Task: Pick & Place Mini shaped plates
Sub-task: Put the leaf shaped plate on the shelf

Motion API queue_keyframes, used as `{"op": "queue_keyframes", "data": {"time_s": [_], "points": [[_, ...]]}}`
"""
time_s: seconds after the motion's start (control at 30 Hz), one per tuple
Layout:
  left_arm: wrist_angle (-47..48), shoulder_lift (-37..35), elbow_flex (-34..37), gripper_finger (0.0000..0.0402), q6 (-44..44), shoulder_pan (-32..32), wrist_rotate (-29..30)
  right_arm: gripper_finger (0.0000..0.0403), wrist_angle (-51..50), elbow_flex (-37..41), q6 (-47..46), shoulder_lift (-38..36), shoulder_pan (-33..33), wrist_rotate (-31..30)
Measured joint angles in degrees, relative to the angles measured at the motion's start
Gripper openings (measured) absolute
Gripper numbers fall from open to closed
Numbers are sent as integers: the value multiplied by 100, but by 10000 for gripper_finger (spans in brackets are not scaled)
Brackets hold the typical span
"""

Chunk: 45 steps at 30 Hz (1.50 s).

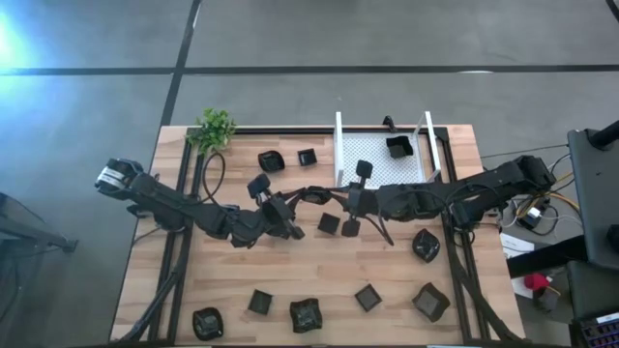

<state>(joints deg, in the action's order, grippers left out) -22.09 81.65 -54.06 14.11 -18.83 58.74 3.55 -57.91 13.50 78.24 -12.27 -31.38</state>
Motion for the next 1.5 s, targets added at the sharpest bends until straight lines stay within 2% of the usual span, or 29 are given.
{"op": "queue_keyframes", "data": {"time_s": [0.17, 0.43, 0.63, 0.93, 1.13, 1.3, 1.5], "points": [[-18, -2, 0, 9, -2, 0, -55, 18, 3, 0, 1, 0, 0, -46], [-39, -2, 0, 81, -50, 1, -125, 17, 22, 0, 16, 7, -4, 7], [-34, -2, 0, 108, -58, -14, -97, 17, 15, 0, 4, 7, -11, -94], [-9, -19, 0, 112, -96, -227, 66, 17, 4, 0, 2, 7, -11, -494], [-6, -24, 0, 112, 20, -425, 662, 17, -31, 0, -72, -68, -9, -633], [-16, -27, 0, 113, 97, -577, 941, 17, -58, 0, -281, -258, -9, -714], [-21, -51, -2, 113, 111, -739, 997, 17, -557, 0, -791, -675, 53, -1459]]}}
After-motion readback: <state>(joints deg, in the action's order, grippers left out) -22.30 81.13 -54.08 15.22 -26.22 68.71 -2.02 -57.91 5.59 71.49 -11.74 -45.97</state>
